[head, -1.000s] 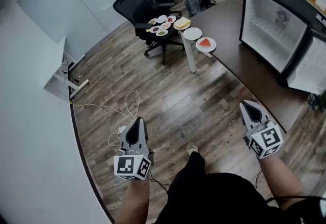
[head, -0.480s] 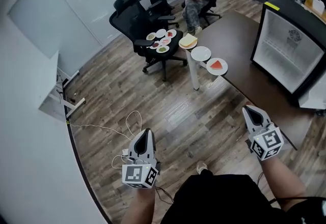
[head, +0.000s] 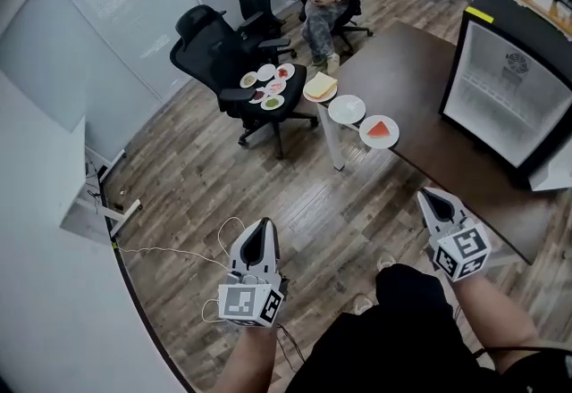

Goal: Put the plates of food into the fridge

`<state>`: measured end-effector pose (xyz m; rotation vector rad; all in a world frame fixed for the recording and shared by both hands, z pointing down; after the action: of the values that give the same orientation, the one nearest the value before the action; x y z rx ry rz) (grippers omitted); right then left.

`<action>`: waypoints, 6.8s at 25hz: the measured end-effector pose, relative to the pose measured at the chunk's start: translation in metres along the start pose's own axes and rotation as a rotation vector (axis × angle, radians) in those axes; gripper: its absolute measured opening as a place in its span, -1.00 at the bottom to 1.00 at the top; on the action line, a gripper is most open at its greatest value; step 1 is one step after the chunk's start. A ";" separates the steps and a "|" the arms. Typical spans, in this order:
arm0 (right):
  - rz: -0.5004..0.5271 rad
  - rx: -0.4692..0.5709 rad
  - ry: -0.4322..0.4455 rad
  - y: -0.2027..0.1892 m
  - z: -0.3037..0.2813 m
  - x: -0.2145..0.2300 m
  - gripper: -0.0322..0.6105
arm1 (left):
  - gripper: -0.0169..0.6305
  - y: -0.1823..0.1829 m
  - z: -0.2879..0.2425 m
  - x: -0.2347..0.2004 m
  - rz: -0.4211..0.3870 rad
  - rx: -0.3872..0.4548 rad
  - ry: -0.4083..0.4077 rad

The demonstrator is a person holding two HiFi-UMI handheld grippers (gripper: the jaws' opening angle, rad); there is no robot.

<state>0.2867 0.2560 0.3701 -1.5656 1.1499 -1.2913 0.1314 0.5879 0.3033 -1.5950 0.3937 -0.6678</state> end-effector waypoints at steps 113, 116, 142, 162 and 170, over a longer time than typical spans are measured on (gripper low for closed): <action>-1.571 0.141 0.103 -0.019 -0.338 0.261 -0.80 | -0.93 0.033 -0.461 -0.013 -0.068 -0.078 -0.197; -1.564 0.167 0.083 -0.019 -0.332 0.269 -0.80 | -0.93 0.023 -0.475 -0.013 -0.057 -0.076 -0.231; -1.472 0.619 -0.069 0.039 -0.253 0.297 -0.80 | -0.93 0.032 -0.662 0.089 -0.047 0.088 -0.870; -1.397 0.928 -0.257 0.063 -0.138 0.290 -0.80 | -0.93 0.070 -0.668 0.195 -0.007 0.225 -1.119; -1.405 0.891 -0.254 0.073 -0.100 0.334 -0.80 | -0.93 0.090 -0.658 0.233 -0.008 0.239 -1.058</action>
<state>0.2001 -0.0874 0.4090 -1.6288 -0.8966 -1.8979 -0.0883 -0.0802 0.2795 -1.4952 -0.4593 0.1758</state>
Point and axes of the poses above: the fingertips, and each gripper's own axes: z backward along the fingers, x to its right, y out of its top, the point moved 7 cm from there along z, backward along the fingers, and after that the axes turned 12 degrees about -z, right-handed, at the moved point
